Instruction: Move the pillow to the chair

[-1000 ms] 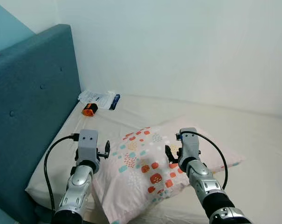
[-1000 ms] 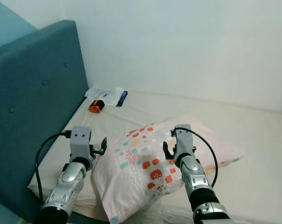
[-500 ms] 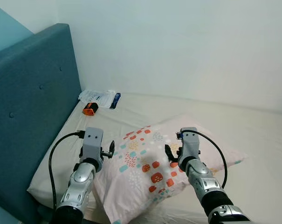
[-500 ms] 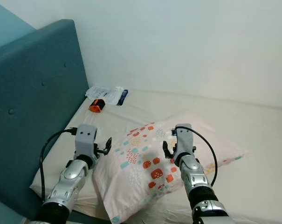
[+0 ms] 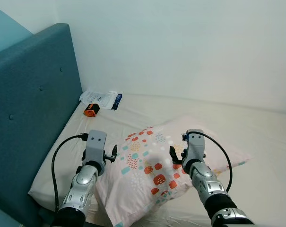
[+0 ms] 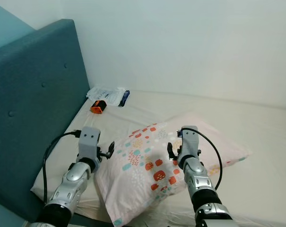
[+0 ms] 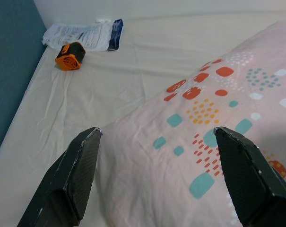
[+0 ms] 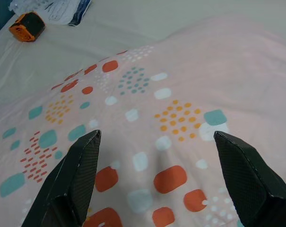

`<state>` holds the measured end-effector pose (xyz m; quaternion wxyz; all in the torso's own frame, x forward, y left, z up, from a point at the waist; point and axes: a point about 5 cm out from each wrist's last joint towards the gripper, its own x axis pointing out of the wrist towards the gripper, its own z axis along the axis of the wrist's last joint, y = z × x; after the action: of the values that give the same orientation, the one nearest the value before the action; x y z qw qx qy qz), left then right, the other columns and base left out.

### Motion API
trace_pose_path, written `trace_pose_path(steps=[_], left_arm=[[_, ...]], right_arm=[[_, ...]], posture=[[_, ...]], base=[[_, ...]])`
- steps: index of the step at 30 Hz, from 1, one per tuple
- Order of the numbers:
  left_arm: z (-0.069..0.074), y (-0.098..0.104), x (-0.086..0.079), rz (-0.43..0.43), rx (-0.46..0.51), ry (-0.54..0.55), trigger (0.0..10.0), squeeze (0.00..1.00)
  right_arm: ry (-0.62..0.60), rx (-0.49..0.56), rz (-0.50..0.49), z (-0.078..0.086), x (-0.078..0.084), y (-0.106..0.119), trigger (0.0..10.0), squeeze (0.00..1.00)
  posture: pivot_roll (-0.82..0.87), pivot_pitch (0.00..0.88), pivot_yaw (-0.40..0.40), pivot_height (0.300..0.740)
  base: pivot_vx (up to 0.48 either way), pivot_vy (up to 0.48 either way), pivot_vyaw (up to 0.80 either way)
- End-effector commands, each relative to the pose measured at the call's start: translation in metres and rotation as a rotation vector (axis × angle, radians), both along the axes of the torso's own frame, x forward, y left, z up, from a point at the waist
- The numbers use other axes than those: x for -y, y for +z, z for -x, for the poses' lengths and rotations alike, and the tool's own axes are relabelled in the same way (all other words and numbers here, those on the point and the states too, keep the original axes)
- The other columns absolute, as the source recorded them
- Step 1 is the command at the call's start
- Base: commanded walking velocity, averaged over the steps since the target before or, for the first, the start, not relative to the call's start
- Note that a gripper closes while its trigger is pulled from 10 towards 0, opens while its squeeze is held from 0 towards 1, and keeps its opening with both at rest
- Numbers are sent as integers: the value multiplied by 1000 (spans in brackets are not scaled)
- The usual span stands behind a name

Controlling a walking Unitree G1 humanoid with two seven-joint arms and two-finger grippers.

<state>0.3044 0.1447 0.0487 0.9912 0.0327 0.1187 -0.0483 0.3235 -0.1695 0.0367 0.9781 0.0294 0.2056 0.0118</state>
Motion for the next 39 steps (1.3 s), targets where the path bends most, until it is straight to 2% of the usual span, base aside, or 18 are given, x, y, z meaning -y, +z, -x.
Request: trace_pose_path(steps=[1,8,10,12,14,19,24,26,29,33,39], left_arm=[[1,0,-5,-14,-2,2,10000,0],[2,1,-9,-45,1,-12,10000,0],[1,-1,-12,-52,-13,15,10000,0],[-3,-7,-20,-68,-62,127,10000,0],[-6,-9,-19,-54,-89,170,10000,0],[-9,2,-11,-39,-39,105,10000,0],[-3,-6,-14,-24,-65,98,10000,0],[-3,-6,-14,-24,-65,98,10000,0],[-2,-9,-5,1,-84,78,10000,0],[0,-13,3,-1,-92,66,10000,0],[3,-11,8,35,-69,53,10000,0]], right_arm=[[-10,-33,-14,5,-1,-7,10000,0],[-8,-35,17,1,4,-5,10000,0],[-17,-30,17,-1,7,-2,10000,0],[-25,-20,29,-4,10,1,10000,0],[-20,-13,54,-5,11,3,10000,0],[29,-16,41,1,15,0,10000,0],[-80,-42,69,1,28,-3,10000,0],[-80,-42,69,1,28,-3,10000,0],[-65,-14,73,-3,22,2,10000,0],[-39,-65,62,4,17,-8,10000,0],[-17,-57,71,10,11,-12,10000,0]], posture=[[55,0,-52,729],[68,0,-62,729],[64,0,-67,729],[58,0,-61,729],[54,0,-60,729],[42,0,-54,729],[14,0,-20,729],[14,0,-20,729],[-5,0,-4,729],[-11,0,-7,729],[-1,0,-44,729]], base=[[0,0,0],[0,0,0],[0,0,0],[0,0,0],[0,0,0],[0,0,0],[0,0,0],[0,0,0],[0,0,0],[0,0,0],[0,0,0]])
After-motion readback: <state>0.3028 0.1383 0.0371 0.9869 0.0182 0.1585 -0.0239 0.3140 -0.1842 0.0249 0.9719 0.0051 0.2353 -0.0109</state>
